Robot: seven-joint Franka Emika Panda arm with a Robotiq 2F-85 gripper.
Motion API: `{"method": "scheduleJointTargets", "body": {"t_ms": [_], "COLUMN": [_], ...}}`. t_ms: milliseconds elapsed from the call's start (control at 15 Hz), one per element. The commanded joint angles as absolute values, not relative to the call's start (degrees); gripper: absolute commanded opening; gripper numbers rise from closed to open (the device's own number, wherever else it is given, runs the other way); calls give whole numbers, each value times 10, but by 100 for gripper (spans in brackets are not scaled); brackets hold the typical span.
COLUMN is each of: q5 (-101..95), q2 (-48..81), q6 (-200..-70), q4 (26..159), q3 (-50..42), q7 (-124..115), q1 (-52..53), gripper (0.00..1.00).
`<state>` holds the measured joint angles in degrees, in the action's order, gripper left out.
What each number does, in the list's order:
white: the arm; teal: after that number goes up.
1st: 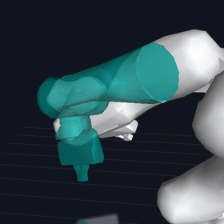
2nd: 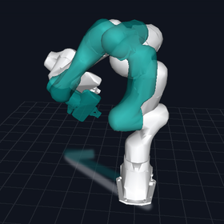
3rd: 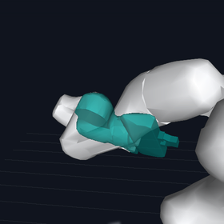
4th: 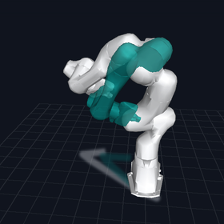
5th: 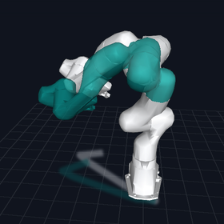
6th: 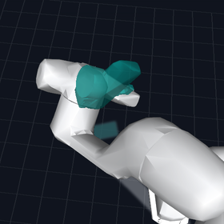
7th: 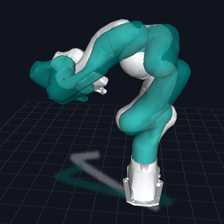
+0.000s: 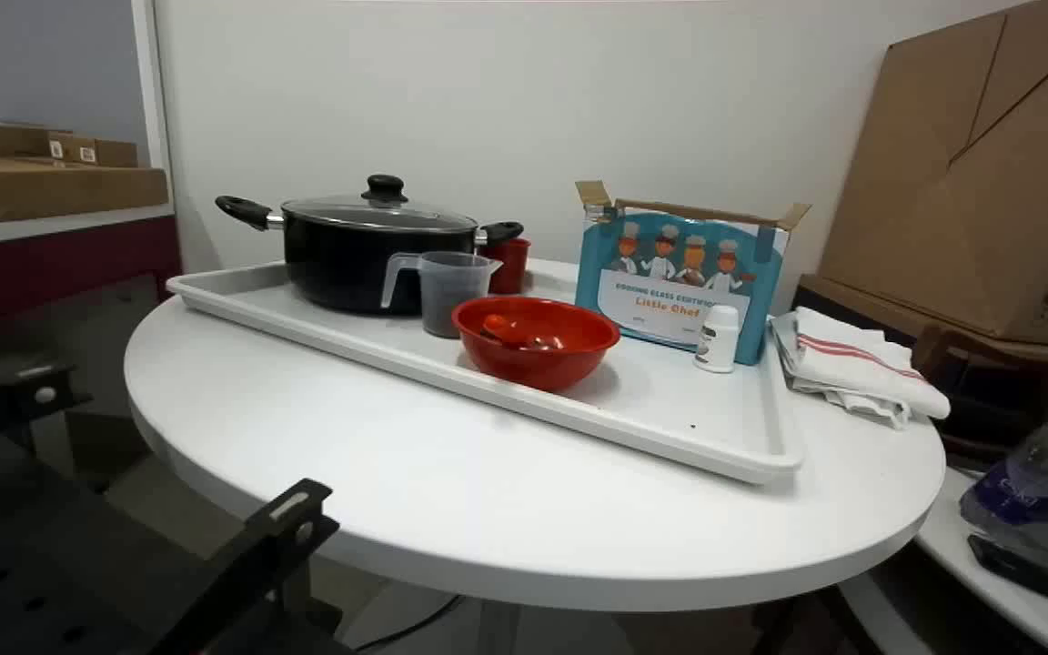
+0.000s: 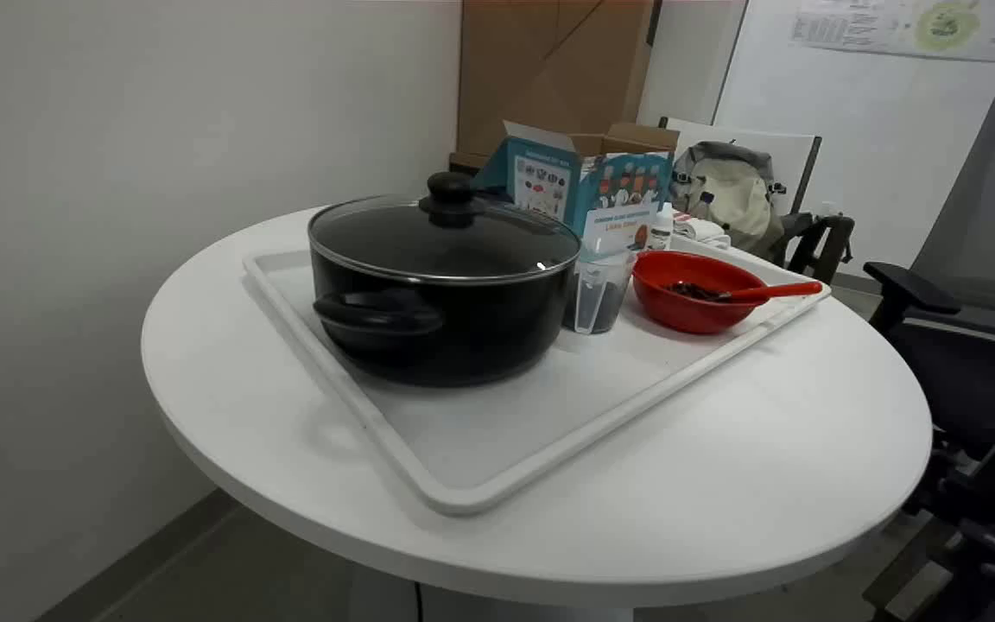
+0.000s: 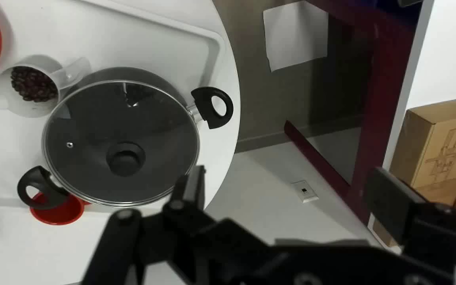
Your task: Use the spoon to put some of the contents in the red bowl into the clear jug
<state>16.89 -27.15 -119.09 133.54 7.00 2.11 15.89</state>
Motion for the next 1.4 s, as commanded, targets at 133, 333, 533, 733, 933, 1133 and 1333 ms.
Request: {"method": "scheduleJointTargets", "body": {"t_ms": [133, 333, 533, 733, 933, 1133, 1333], "q5": [172, 172, 172, 172, 188, 178, 235], "q2": [-272, -272, -272, -272, -270, -263, -265], "q6": [-1188, -1188, -1188, -1188, -1259, -1341, -1417], "q4": [1333, 1333, 1333, 1333, 1356, 1383, 1413], "q3": [77, 77, 77, 77, 83, 80, 49], "q7": [23, 23, 23, 23, 22, 2, 17], "q1": [151, 151, 151, 151, 154, 138, 144], "gripper": [100, 100, 100, 100, 100, 100, 100]}}
